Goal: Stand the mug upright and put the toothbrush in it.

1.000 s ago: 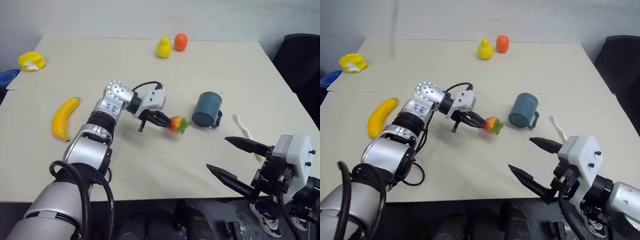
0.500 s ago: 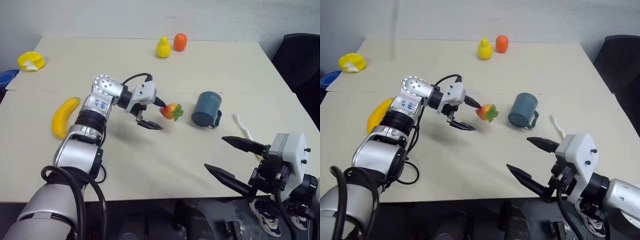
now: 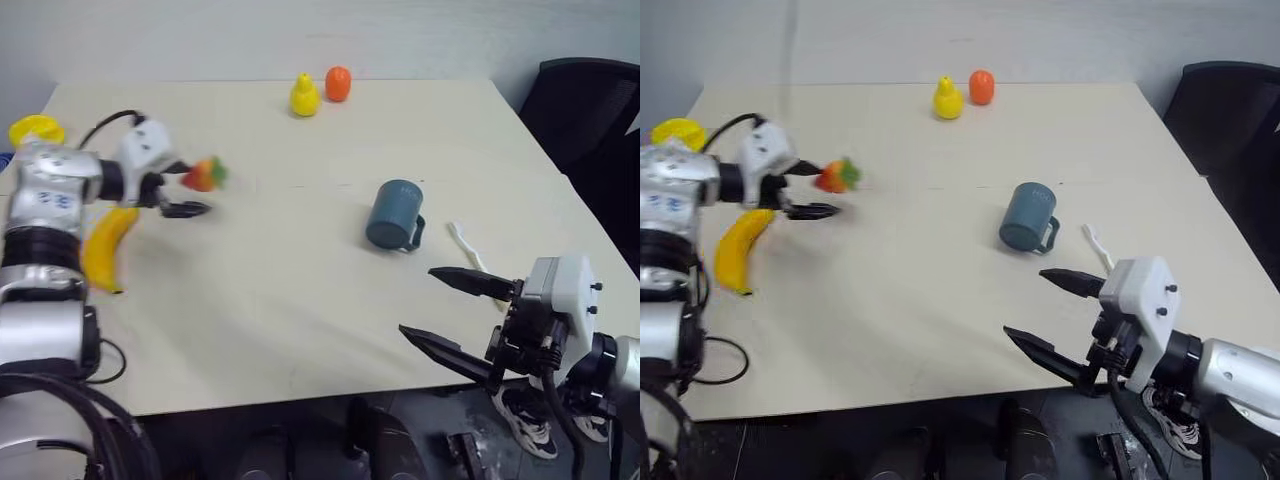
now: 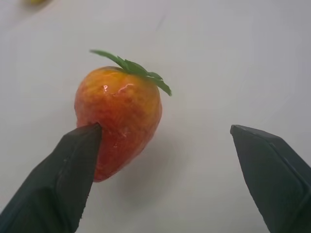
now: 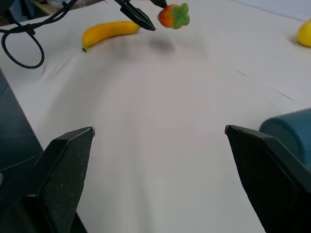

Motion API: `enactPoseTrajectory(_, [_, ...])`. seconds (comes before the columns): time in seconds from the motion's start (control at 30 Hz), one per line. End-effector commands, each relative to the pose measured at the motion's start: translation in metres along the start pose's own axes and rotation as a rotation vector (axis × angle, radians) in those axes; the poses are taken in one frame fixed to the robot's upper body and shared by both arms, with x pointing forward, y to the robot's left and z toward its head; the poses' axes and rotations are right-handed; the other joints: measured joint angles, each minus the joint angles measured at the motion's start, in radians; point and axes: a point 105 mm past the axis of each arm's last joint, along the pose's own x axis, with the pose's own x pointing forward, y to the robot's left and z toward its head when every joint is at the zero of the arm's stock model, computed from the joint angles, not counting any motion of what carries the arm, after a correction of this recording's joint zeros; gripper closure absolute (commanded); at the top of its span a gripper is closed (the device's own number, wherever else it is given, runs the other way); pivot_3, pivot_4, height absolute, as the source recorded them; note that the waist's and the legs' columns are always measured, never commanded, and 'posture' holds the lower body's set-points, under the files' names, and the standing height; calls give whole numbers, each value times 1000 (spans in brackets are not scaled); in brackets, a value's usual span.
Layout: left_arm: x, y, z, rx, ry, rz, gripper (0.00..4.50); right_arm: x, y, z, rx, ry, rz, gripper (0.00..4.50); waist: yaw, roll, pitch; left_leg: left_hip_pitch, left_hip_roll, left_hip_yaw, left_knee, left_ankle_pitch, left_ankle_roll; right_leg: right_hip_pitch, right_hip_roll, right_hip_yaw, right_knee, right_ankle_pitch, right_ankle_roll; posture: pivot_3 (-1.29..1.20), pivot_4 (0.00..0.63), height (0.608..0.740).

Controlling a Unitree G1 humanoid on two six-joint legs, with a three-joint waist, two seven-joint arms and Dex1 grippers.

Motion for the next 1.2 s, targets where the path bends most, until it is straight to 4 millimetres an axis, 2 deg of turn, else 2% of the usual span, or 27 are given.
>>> enactPoseTrajectory(0.03, [-21,18,-9,-99,32,173,69,3,-2,2,-14,-1,45,0,7,0,0,0,0,-1,0,0,0,0,0,0,0,0,0,0,150,740])
enactPoseTrajectory(0.13, [-36,33,-44,-223,140,364,69,7,-3,2,-11,-1,87,0,12,0,0,0,-1,-1,0,0,0,0,0,0,0,0,0,0,150,740])
enactPoseTrajectory(0.2, [-37,36,-53,-259,166,430,69,9,-4,2,-10,0,105,0,11,0,0,0,-1,0,0,0,0,0,0,0,0,0,0,0,150,740])
enactPoseTrajectory(0.37, [-34,41,-64,-297,207,545,69,10,-8,3,-18,8,118,0,11,0,0,0,-1,0,0,0,-1,0,0,0,0,0,0,0,150,740])
enactPoseTrajectory(0.47, [-35,42,-59,-325,166,556,69,9,-9,4,-20,12,120,0,3,0,0,0,-1,1,-1,0,-2,0,0,0,0,0,0,0,150,740])
enactPoseTrajectory(0.6, [-41,40,-62,-346,191,545,69,10,-9,3,-23,16,118,0,1,0,0,1,-1,2,-1,0,-3,0,1,-1,1,0,-1,0,150,740])
enactPoseTrajectory(0.87, [-71,47,-41,-286,212,583,69,8,-8,2,-21,10,95,0,0,0,0,3,0,8,-2,-1,-9,0,4,-2,3,-3,-5,0,150,740])
enactPoseTrajectory(1.03, [-76,42,-27,-279,197,570,69,10,-7,1,-19,1,97,0,2,0,0,4,0,11,-3,0,-12,0,5,-2,5,-5,-7,0,150,740])
enactPoseTrajectory(1.13, [-71,30,-4,-274,122,477,69,10,-9,0,-19,4,96,0,2,0,0,5,1,11,-3,0,-13,0,5,-2,6,-5,-7,0,150,740])
enactPoseTrajectory(1.2, [-60,7,27,-237,0,307,69,8,-12,-1,-19,11,82,0,2,0,0,4,1,11,-3,0,-13,-1,5,-2,6,-5,-8,0,150,740])
